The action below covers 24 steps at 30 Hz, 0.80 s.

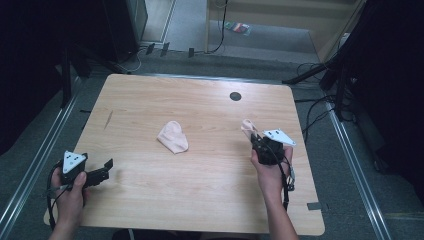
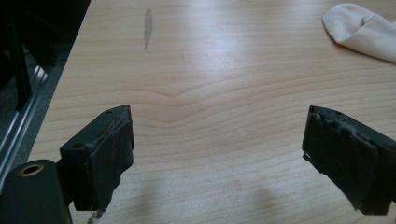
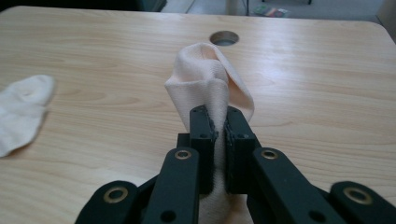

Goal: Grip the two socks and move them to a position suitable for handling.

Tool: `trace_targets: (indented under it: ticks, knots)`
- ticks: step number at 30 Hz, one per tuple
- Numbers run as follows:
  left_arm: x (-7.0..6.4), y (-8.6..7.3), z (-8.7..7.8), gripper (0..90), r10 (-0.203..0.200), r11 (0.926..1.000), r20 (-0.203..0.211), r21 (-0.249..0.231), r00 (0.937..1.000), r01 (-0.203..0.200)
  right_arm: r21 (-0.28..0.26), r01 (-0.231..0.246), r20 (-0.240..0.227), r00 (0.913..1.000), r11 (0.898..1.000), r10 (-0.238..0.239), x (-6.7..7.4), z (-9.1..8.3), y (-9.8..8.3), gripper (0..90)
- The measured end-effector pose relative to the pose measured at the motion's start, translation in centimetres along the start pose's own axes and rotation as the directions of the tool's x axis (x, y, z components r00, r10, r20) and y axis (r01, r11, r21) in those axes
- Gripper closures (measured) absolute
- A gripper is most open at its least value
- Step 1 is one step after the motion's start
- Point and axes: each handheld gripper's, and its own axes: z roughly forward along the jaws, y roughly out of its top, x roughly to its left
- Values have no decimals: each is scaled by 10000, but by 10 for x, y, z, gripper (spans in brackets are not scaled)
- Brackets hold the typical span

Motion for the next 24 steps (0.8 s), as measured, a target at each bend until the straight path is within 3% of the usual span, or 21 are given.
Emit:
trace_targets:
  ticks: [4,9,11,12,13,14,15,17,18,19,20,24]
  knots:
    - [-5,3,-3,99,-66,9999,138,-106,9999,68,-114,192,-281,9994,9998,-195,13,-12,2,852]
    - [-25,9,-9,99,160,9993,543,-345,9984,-141,-236,640,-884,9939,9977,-658,42,-32,-1,852]
    - [-41,15,-10,99,345,9988,890,-391,9954,-311,-203,600,-1167,9912,9980,-620,52,-38,-3,852]
    - [-41,15,-10,99,345,9988,890,-391,9954,-311,-203,600,-1167,9912,9980,-620,52,-38,-3,852]
    - [-52,19,-11,99,371,9986,1186,-411,9923,-325,-150,660,-1361,9884,9977,-675,61,-42,-5,852]
    - [-52,19,-11,99,371,9986,1186,-411,9923,-325,-150,660,-1361,9884,9977,-675,61,-42,-5,852]
    - [-58,22,-12,99,448,9983,1313,-419,9903,-396,-143,783,-1546,9848,9968,-796,71,-45,-7,851]
    - [-77,28,-13,99,580,9975,1688,-492,9839,-503,-123,926,-1653,9818,9956,-934,80,-47,-9,851]
    - [-77,28,-13,99,580,9975,1688,-492,9839,-503,-123,926,-1653,9818,9956,-934,80,-47,-9,851]
    - [-89,33,-13,99,707,9965,1876,-571,9797,-610,-28,905,-1818,9792,9959,-895,88,-47,-12,851]
    - [-89,33,-13,99,707,9965,1876,-571,9797,-610,-28,905,-1818,9792,9959,-895,88,-47,-12,851]
    - [-114,42,-11,99,791,9950,2249,-777,9712,-631,235,1078,-1958,9754,9939,-1011,105,-41,-23,851]
